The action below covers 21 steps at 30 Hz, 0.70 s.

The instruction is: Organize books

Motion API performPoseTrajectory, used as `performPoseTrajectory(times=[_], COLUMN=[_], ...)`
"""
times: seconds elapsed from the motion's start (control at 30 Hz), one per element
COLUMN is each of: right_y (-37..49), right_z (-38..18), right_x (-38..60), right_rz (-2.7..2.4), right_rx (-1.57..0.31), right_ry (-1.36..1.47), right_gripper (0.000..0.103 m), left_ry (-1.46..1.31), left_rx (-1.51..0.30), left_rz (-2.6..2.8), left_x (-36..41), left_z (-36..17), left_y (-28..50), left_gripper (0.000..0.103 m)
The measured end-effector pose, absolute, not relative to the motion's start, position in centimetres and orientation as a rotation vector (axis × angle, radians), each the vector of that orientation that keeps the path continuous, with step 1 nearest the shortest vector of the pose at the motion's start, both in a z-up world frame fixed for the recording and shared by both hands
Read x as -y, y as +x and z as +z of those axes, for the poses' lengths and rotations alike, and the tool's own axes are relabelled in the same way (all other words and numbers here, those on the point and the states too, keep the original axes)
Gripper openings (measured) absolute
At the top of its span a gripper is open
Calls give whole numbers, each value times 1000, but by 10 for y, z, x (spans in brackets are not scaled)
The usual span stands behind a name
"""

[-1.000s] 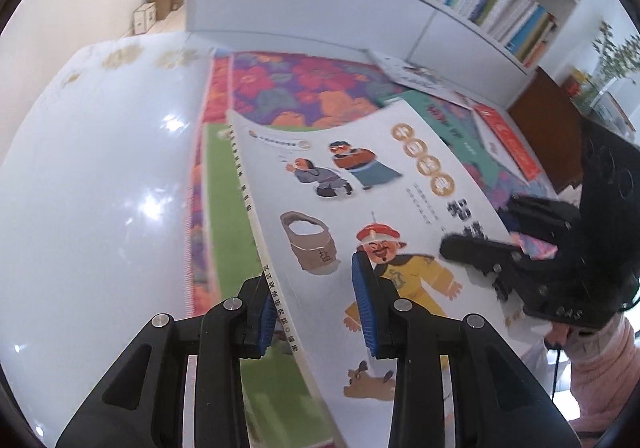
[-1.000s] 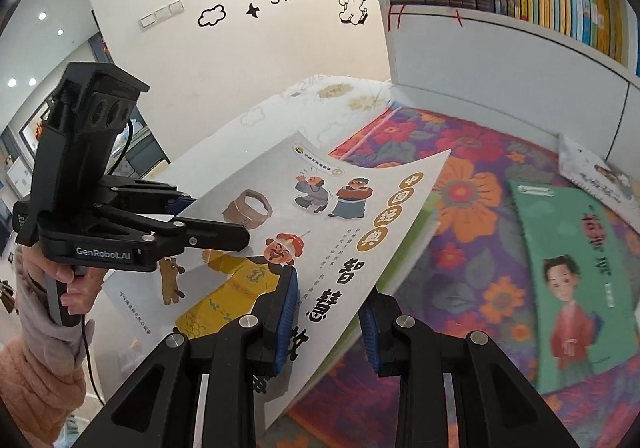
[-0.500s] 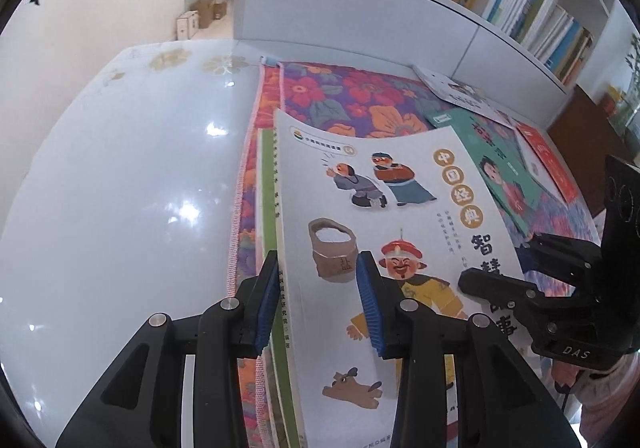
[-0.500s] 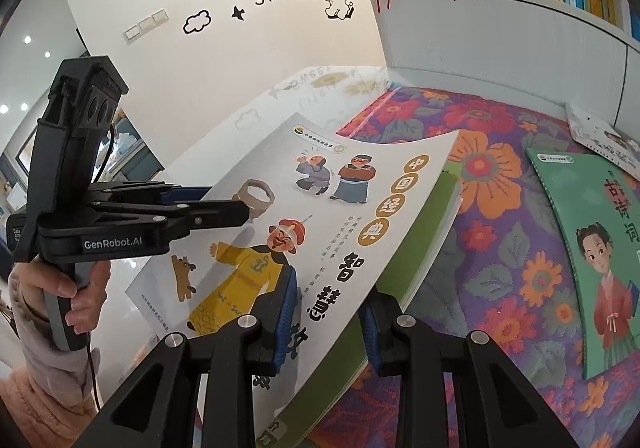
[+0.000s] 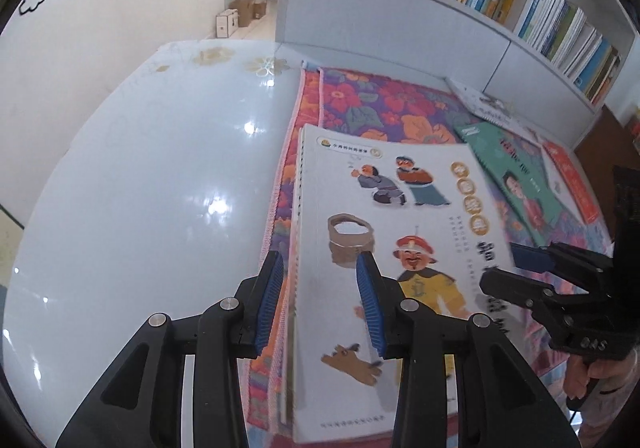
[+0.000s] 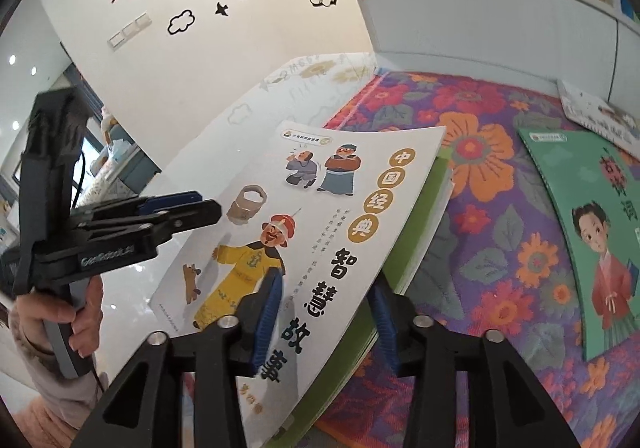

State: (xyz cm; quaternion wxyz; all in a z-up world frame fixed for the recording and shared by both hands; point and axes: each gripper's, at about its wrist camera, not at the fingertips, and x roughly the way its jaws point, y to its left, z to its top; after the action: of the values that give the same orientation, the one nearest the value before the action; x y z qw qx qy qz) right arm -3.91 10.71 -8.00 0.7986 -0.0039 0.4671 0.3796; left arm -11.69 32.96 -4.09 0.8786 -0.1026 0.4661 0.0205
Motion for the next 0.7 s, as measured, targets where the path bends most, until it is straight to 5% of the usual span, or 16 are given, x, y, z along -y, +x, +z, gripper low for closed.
performPoseTrajectory(times=[0.7], right_y=[-28], right_z=[-56], right_x=[59], right_rz=[635], right_rx=[-975], right_ry=[140], right_gripper=[48], left_ry=[-161], left_rx=[-956], left_rz=[-130], left_x=[-173], left_z=[-4], left_y=[-91], left_gripper=[36])
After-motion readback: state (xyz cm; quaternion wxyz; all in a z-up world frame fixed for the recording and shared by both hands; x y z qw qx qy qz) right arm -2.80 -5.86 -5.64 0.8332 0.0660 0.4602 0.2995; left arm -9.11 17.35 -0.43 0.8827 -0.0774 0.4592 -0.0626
